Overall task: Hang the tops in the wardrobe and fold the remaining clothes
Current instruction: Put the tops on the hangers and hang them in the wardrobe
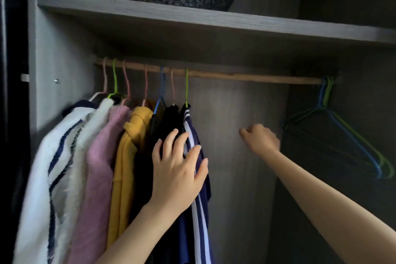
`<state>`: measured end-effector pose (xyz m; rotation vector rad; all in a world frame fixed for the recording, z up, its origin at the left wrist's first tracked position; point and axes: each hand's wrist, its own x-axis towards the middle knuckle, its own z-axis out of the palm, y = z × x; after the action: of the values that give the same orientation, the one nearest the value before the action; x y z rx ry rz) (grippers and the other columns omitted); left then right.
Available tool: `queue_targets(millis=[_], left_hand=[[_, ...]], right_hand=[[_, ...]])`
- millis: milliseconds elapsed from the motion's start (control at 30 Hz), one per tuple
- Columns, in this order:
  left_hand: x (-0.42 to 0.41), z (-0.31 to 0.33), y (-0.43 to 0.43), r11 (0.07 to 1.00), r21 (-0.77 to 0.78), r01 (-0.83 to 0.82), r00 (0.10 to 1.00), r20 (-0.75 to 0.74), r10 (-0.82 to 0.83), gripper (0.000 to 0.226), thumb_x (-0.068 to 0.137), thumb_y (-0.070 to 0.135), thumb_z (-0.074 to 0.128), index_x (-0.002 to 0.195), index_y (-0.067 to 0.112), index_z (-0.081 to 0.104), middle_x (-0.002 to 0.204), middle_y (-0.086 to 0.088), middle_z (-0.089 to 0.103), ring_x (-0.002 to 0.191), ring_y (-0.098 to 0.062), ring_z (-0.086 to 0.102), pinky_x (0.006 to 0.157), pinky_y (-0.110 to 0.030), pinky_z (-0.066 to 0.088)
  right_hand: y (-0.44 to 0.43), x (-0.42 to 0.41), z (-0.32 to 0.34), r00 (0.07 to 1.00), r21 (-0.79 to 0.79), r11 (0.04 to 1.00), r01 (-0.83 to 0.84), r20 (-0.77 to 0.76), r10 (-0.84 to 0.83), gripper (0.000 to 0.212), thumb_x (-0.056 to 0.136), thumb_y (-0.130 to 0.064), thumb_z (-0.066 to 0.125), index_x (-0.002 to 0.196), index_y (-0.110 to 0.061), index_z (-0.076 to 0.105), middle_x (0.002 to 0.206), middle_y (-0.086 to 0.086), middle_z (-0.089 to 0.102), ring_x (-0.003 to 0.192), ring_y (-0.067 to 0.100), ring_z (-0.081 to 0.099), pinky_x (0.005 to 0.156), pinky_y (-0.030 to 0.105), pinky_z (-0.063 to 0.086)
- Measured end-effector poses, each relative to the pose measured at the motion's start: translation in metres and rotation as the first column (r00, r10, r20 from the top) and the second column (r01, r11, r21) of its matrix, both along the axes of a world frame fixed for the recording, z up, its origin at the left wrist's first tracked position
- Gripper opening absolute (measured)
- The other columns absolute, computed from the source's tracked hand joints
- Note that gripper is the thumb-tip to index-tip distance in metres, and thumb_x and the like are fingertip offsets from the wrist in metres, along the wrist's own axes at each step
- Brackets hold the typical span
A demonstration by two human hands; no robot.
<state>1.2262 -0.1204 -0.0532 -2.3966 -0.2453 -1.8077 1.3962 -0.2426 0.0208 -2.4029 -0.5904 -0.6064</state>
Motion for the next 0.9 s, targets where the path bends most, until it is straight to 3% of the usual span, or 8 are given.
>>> queue_targets(millis=[167,300,333,433,567,633,733,900], left_hand=[[0.034,-0.018,-0.049,0.994,-0.014,0.106,0.993,-0.055,-0.107,0.035,0.084,0.032,0.045,0.081,0.012,0.072,0.105,-0.012,0.067,0.105,-0.033,0.062,0.090,-0.055,0.046],[0.063,-0.044,-0.079,0.975,-0.142,0.170,0.976,-0.114,-0.187,0.035,0.082,0.034,0.044,0.079,0.015,0.072,0.100,-0.007,0.067,0.104,-0.025,0.057,0.084,-0.049,0.049],[0.069,-0.051,-0.084,0.971,-0.166,0.175,0.971,-0.136,-0.198,0.035,0.082,0.035,0.043,0.078,0.016,0.072,0.099,-0.006,0.067,0.101,-0.024,0.057,0.081,-0.047,0.050],[0.082,-0.069,-0.098,0.964,-0.211,0.162,0.951,-0.226,-0.209,0.038,0.081,0.038,0.041,0.077,0.018,0.072,0.095,-0.004,0.067,0.093,-0.025,0.063,0.071,-0.043,0.051],[0.089,-0.084,-0.108,0.961,-0.244,0.130,0.930,-0.306,-0.204,0.039,0.081,0.040,0.039,0.076,0.021,0.073,0.093,-0.003,0.068,0.088,-0.025,0.066,0.065,-0.042,0.053],[0.091,-0.086,-0.108,0.960,-0.250,0.129,0.927,-0.312,-0.206,0.039,0.080,0.040,0.038,0.076,0.022,0.073,0.093,-0.002,0.068,0.087,-0.025,0.066,0.062,-0.041,0.054],[0.093,-0.084,-0.104,0.956,-0.259,0.137,0.921,-0.322,-0.219,0.040,0.080,0.040,0.038,0.075,0.021,0.073,0.091,-0.003,0.068,0.084,-0.025,0.067,0.060,-0.040,0.053],[0.095,-0.075,-0.093,0.952,-0.261,0.158,0.912,-0.332,-0.242,0.039,0.080,0.040,0.039,0.074,0.021,0.072,0.090,-0.002,0.068,0.083,-0.025,0.066,0.058,-0.039,0.052]], right_hand=[[-0.106,0.030,-0.010,0.922,-0.183,0.929,0.322,0.282,-0.264,0.031,0.093,-0.029,0.050,0.112,-0.005,0.055,0.115,0.016,0.057,0.111,0.035,0.049,0.079,0.039,0.043],[-0.175,0.043,-0.021,0.831,-0.247,0.848,0.469,0.448,-0.329,0.037,0.055,-0.004,0.082,0.081,0.008,0.059,0.078,0.029,0.057,0.075,0.044,0.058,0.060,0.046,0.046],[-0.188,0.044,-0.023,0.821,-0.287,0.816,0.502,0.454,-0.346,0.040,0.053,-0.003,0.083,0.083,0.006,0.058,0.079,0.027,0.057,0.074,0.043,0.058,0.059,0.045,0.047],[-0.216,0.046,-0.027,0.814,-0.414,0.711,0.568,0.412,-0.410,0.032,0.086,-0.009,0.057,0.116,-0.006,0.046,0.111,0.013,0.058,0.103,0.034,0.058,0.073,0.036,0.048],[-0.229,0.045,-0.030,0.845,-0.419,0.741,0.524,0.361,-0.394,0.025,0.090,-0.001,0.042,0.114,-0.005,0.043,0.109,0.014,0.066,0.103,0.033,0.063,0.077,0.034,0.047],[-0.228,0.047,-0.029,0.871,-0.340,0.814,0.470,0.328,-0.366,0.016,0.096,-0.009,0.038,0.110,-0.004,0.045,0.108,0.019,0.065,0.102,0.037,0.061,0.075,0.036,0.045],[-0.220,0.048,-0.023,0.901,-0.176,0.898,0.402,0.251,-0.354,0.034,0.103,-0.027,0.028,0.108,0.000,0.048,0.108,0.025,0.063,0.102,0.042,0.058,0.073,0.039,0.040],[-0.210,0.045,-0.018,0.874,-0.068,0.905,0.421,0.296,-0.384,0.036,0.103,-0.028,0.027,0.108,0.001,0.046,0.105,0.027,0.063,0.099,0.046,0.057,0.073,0.042,0.040]])
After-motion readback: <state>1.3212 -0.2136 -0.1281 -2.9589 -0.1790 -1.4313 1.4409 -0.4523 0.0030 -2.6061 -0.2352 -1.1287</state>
